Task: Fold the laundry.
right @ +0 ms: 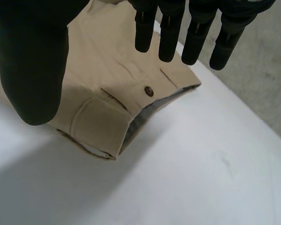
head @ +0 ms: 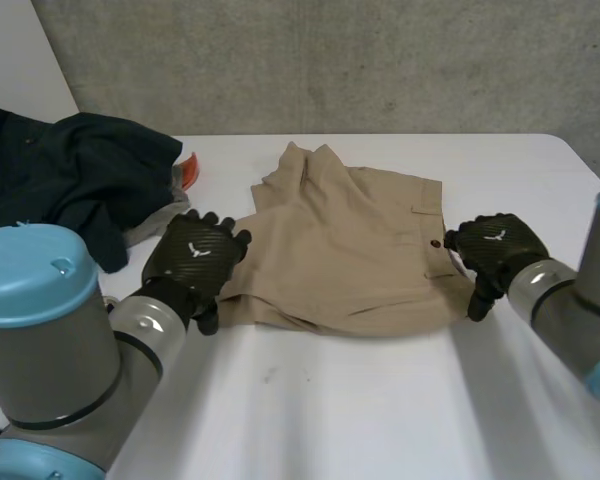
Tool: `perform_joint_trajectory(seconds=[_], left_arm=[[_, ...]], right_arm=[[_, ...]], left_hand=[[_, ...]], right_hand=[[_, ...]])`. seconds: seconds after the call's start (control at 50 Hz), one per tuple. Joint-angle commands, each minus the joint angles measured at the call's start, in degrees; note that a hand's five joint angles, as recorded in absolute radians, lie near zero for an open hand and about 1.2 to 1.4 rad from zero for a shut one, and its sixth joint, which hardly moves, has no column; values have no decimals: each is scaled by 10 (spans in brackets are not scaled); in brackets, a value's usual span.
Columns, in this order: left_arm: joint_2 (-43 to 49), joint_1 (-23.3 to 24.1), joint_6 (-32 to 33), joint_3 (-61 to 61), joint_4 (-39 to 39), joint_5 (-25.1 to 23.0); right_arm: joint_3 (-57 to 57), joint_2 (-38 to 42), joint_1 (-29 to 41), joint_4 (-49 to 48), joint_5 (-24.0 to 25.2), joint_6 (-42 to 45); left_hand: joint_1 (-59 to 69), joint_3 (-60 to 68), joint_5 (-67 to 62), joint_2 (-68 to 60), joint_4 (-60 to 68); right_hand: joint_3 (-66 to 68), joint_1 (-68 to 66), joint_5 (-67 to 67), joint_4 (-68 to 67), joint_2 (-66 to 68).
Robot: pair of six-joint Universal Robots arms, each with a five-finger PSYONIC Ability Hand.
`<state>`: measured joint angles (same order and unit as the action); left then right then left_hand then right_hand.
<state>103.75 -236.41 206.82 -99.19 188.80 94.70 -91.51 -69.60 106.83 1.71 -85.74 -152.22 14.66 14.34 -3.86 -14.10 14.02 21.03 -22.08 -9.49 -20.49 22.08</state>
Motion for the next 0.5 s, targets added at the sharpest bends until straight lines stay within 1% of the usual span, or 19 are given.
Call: perform_joint_trajectory(seconds=[0.02,0.04,0.06,0.1,0.14,0.18,0.22,0.28,0.32,0.36,0.4,0.5], left_arm=[[5,-58,-53,-15,-3,-55],[7,-68,-55,-14,-3,-65],[14,-84,-64,-13,-3,-86],[24,-92,-76,-8,-2,-108],[41,-104,-95,-3,0,-137],[51,-107,-107,6,1,-151],[66,-110,-123,21,0,-167],[83,-114,-134,35,-1,-173],[98,-117,-136,48,-2,-174],[110,-116,-136,56,0,-174],[131,-114,-136,69,2,-176],[179,-107,-132,109,3,-171]], right_arm=[[-8,-19,-33,83,57,-40],[-19,-21,-35,83,65,-40],[-26,-22,-35,82,69,-40],[-42,-25,-35,73,76,-39],[-67,-31,-34,34,86,-38],[-82,-33,-33,5,87,-37],[-103,-33,-29,-46,89,-32],[-117,-27,-25,-85,87,-12],[-119,-25,-22,-95,86,2],[-117,-12,-19,-98,82,21],[-113,0,-20,-102,81,31],[-97,29,-21,-106,84,47]], left_hand=[[9,12,-17,-15,16],[19,23,-27,-25,26],[43,46,-51,-48,49],[68,71,-76,-74,75],[113,117,-121,-119,120],[140,144,-148,-146,147],[171,174,-179,-176,177],[193,196,-201,-198,199],[206,209,-214,-212,213],[216,219,-224,-222,223],[258,261,-266,-264,265],[267,270,-275,-272,273]], right_hand=[[49,-38,-64,-54,38],[50,-40,-66,-56,40],[50,-40,-66,-56,40],[49,-38,-64,-54,38],[50,-40,-66,-56,40],[50,-40,-66,-56,40],[54,-43,-69,-59,43],[57,-47,-72,-62,47],[62,-52,-77,-68,52],[77,-67,-93,-83,67],[92,-82,-108,-98,82],[109,-99,-125,-115,99]])
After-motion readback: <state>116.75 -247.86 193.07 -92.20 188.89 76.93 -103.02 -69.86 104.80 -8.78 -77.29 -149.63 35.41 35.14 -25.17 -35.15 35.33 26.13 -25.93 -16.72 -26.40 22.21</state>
